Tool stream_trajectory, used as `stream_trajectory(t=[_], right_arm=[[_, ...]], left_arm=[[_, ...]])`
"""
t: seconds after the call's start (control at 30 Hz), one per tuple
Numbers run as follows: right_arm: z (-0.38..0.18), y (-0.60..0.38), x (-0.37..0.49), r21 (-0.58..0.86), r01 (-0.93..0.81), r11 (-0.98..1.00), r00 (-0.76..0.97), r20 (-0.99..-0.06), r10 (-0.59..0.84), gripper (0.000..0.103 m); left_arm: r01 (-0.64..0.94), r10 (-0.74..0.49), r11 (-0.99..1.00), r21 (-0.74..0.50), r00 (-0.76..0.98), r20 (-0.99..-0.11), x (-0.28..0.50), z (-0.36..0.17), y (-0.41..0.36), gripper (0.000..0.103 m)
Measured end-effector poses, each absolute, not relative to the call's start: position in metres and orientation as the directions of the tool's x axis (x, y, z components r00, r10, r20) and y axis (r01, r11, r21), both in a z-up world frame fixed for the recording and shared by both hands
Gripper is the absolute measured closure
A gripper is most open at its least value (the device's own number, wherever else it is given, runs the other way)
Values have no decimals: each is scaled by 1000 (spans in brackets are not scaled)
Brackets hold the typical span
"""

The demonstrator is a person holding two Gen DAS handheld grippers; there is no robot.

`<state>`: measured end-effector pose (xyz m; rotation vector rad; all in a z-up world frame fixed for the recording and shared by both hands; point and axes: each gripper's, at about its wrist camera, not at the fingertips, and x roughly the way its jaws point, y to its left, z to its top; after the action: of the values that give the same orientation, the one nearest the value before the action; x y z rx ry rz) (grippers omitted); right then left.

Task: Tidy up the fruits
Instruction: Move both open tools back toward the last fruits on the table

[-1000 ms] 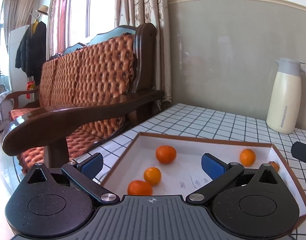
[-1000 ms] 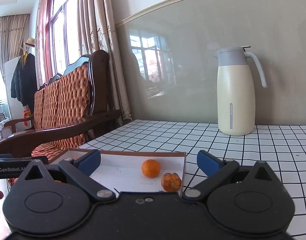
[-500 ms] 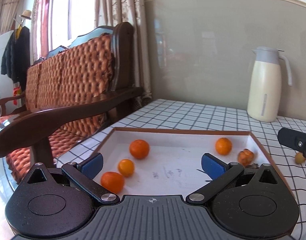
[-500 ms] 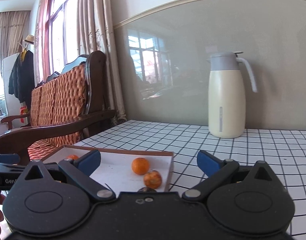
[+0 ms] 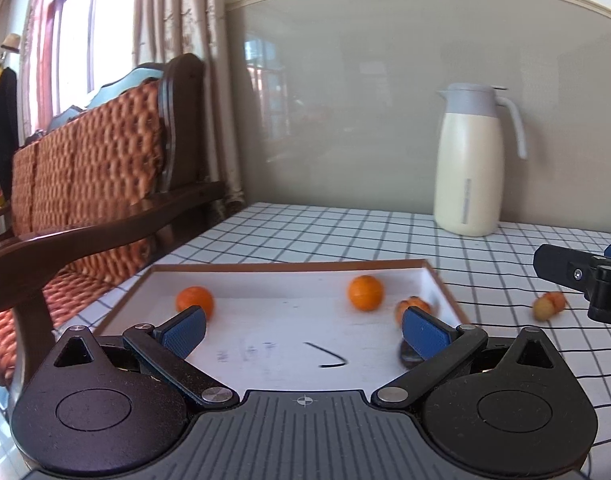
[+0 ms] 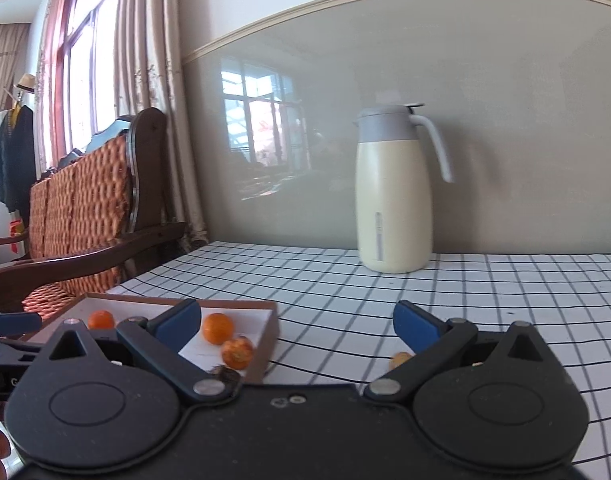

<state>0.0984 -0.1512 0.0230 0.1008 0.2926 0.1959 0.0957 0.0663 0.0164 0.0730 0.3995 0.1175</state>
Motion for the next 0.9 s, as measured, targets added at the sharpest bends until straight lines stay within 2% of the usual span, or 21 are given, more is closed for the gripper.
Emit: stream_trajectory(t=[0.37, 0.73, 0.9], right_arm=[[16, -187, 91, 89, -70, 994, 948, -304, 94, 6], [7, -234, 87, 118, 69, 991, 941, -338, -25, 7], [2, -255, 87, 131, 115, 985, 930, -362, -61, 13]], left_arm=[[7, 26, 996, 84, 923, -385, 100, 15, 22, 0], [141, -89, 984, 105, 914, -397, 108, 6, -38, 0], [185, -117, 975, 125, 899, -421, 117, -2, -69, 0]])
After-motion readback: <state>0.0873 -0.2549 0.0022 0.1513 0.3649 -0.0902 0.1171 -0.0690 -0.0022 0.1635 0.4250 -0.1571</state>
